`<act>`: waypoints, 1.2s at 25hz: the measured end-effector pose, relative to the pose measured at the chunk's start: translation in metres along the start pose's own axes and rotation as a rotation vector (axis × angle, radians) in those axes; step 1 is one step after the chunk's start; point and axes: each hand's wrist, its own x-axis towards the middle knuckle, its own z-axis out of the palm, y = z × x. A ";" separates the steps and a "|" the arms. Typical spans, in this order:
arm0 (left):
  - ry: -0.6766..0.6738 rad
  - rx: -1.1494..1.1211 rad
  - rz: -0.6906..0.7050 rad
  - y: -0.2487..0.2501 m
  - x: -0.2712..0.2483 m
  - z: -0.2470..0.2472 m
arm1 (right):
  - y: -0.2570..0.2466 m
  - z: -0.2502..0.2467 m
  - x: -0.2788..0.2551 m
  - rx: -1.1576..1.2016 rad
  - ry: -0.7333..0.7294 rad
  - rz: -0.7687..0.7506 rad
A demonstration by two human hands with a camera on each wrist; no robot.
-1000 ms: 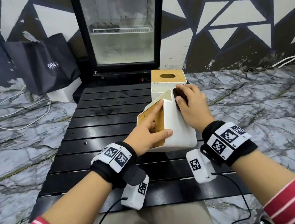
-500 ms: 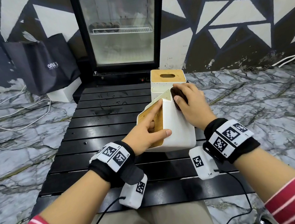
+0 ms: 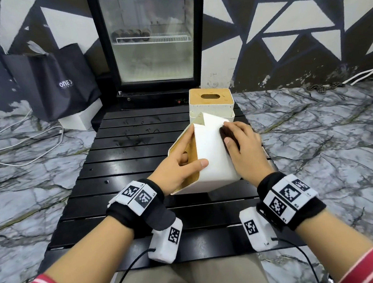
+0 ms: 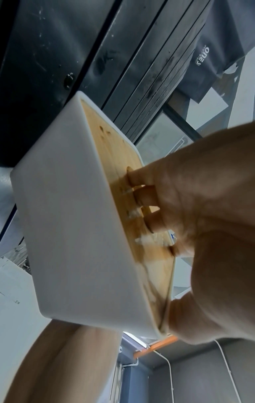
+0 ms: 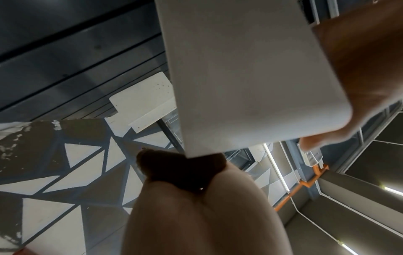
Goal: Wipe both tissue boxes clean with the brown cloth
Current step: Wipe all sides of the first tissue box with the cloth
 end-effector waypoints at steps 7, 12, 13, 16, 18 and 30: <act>-0.005 -0.030 -0.001 0.000 -0.001 0.001 | -0.005 0.005 -0.034 -0.040 0.033 -0.105; -0.020 -0.020 -0.004 0.000 -0.002 0.002 | -0.019 0.014 -0.034 -0.040 0.053 -0.242; -0.027 -0.010 -0.002 0.001 0.000 0.003 | -0.019 0.010 -0.030 -0.034 0.048 -0.235; -0.025 -0.002 0.001 0.003 0.003 0.005 | -0.014 0.003 -0.020 -0.031 0.024 -0.186; -0.014 -0.021 -0.002 0.001 0.002 0.002 | -0.013 0.005 -0.024 -0.016 0.030 -0.191; -0.029 0.021 -0.004 0.001 -0.001 0.005 | -0.016 0.002 -0.022 0.112 -0.037 -0.224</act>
